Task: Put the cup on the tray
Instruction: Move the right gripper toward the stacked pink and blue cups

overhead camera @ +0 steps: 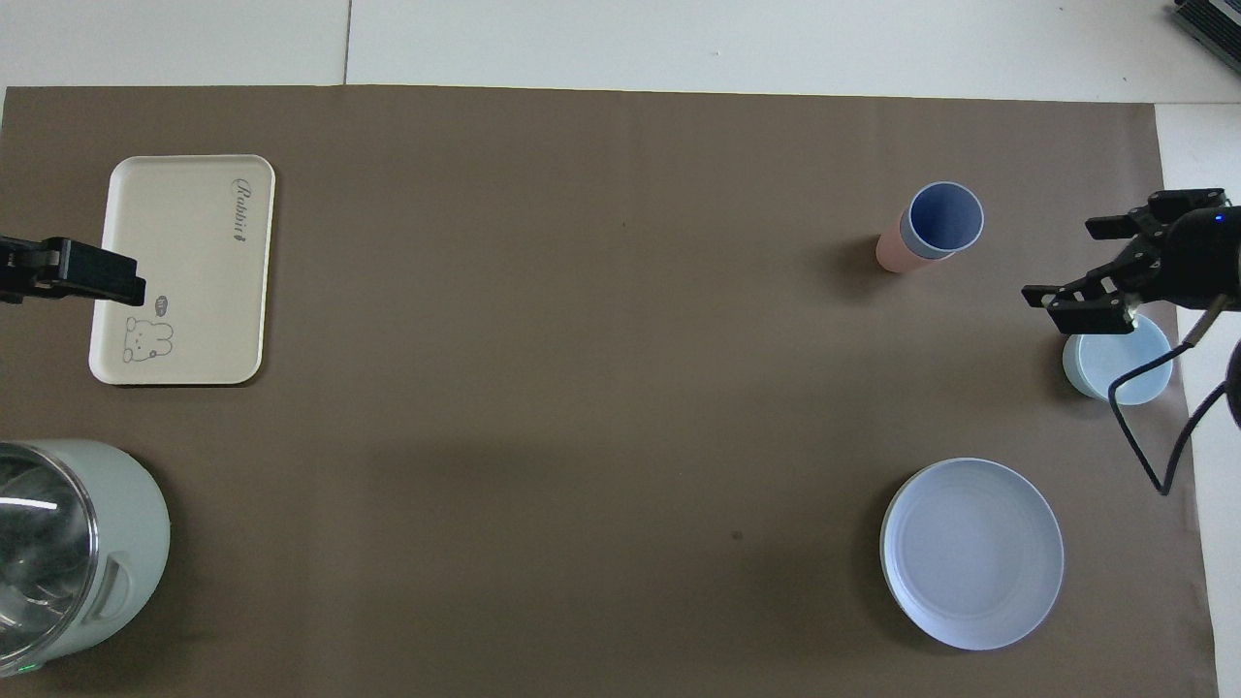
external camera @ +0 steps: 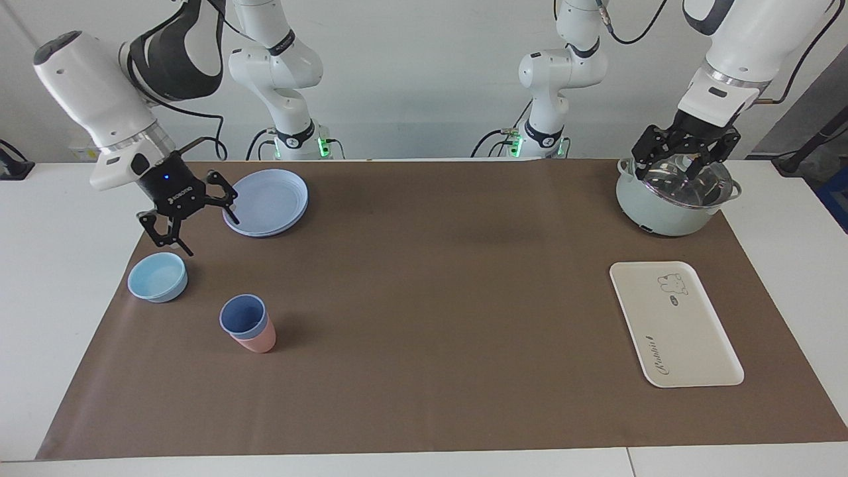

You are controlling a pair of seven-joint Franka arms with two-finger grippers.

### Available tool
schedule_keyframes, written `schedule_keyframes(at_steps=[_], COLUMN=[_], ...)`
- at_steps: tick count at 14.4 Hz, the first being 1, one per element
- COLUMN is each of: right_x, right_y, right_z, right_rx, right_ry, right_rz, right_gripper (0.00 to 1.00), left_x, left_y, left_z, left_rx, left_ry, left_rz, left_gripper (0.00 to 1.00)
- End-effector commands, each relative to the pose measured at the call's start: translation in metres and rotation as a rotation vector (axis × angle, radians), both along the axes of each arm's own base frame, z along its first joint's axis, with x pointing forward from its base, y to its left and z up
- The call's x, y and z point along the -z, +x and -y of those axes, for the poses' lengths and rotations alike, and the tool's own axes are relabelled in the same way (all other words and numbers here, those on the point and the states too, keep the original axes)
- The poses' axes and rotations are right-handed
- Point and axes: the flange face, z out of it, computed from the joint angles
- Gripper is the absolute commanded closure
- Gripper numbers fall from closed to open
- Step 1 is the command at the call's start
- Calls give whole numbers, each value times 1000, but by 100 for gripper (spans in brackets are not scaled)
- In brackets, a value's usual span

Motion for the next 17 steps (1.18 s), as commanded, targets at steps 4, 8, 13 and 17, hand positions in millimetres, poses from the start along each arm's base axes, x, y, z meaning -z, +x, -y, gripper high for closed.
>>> schedule_keyframes(at_steps=[4,8,13,17], right_x=[89,111,159,201], right_y=[27,28,41,55], right_z=[21,47,64,64], right_rx=[-188,-203,-160,-179], right_ry=[64,58,175,293], right_rz=[140,157,177,201], right_gripper=[0,0,0,0], left_x=[-2,-4,-3,-1], left_y=[-14,-12,-11,-9], left_z=[8,9,0,-1], left_rx=[13,18,1,1], left_ry=[12,11,10,11], left_rz=[-18,-1,-1,13], left_gripper=[0,0,0,0])
